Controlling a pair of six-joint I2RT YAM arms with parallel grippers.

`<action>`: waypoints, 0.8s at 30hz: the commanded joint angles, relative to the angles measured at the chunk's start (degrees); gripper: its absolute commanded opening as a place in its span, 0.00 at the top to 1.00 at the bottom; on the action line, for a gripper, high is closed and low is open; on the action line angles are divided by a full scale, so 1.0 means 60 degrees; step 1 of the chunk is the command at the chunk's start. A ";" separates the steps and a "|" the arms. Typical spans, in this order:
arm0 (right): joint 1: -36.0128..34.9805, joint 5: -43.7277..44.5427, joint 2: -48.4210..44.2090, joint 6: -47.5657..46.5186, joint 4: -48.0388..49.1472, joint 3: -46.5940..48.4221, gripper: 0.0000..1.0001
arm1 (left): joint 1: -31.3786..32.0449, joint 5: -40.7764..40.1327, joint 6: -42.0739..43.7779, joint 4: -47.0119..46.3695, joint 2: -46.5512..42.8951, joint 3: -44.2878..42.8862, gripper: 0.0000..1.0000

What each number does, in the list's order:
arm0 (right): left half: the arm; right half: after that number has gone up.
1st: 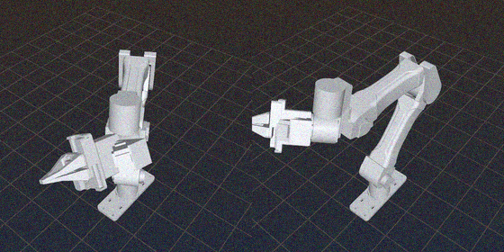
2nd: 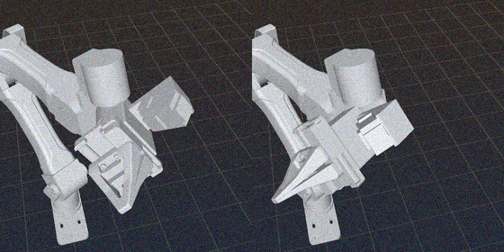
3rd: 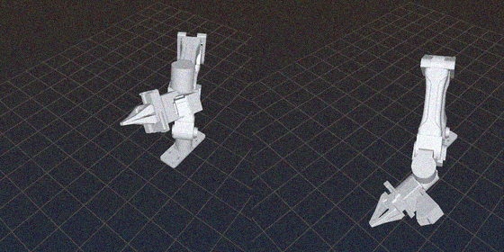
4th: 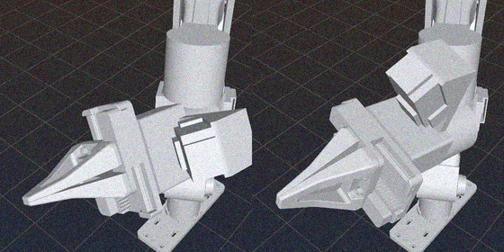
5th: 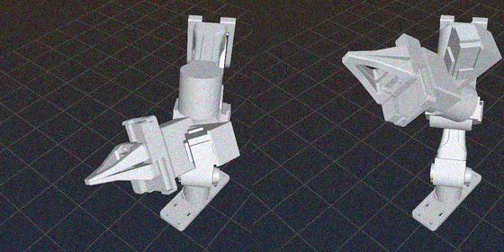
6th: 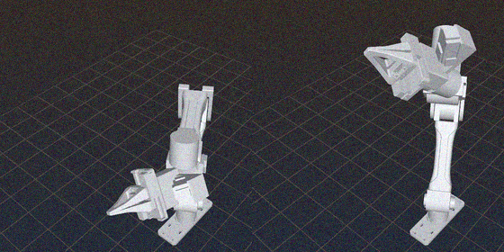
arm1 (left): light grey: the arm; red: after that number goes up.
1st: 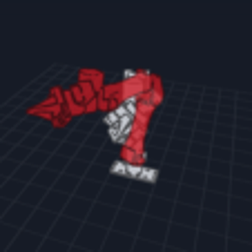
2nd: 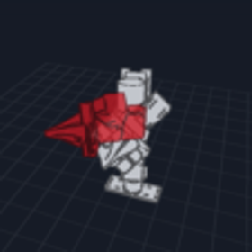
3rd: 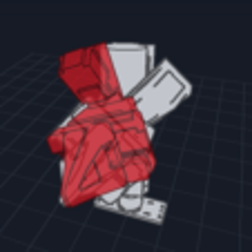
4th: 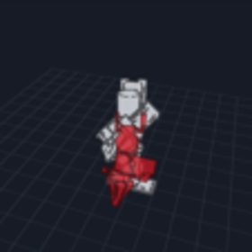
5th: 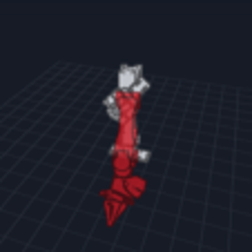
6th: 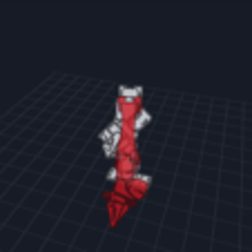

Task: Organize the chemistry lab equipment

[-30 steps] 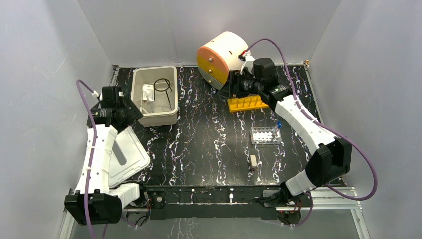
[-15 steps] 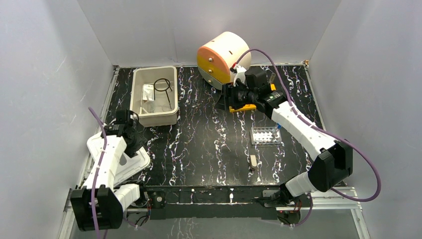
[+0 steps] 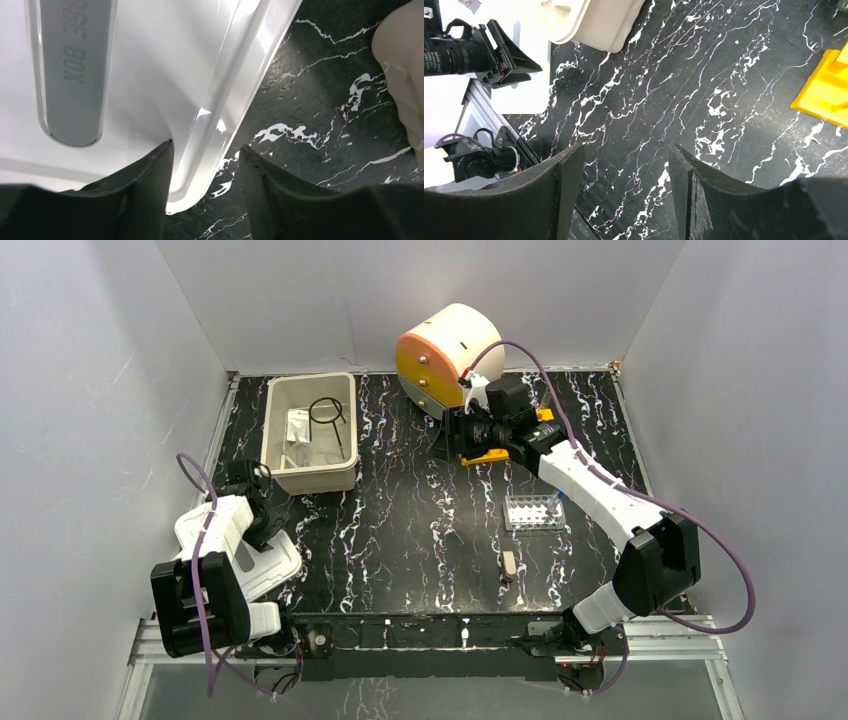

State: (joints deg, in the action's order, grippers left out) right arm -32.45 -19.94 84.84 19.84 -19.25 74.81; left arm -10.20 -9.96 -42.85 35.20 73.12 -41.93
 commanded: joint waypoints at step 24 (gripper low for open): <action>-0.0247 -0.0250 0.0901 0.0157 0.0812 0.0716 0.31 | -0.0304 0.1460 0.1228 -0.1067 0.1023 -0.0732 0.63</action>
State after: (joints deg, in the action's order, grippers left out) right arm -33.52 -20.29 89.62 20.82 -18.09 76.84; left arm -11.68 -3.55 -36.42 29.50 78.37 -45.56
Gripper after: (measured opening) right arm 0.697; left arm 0.343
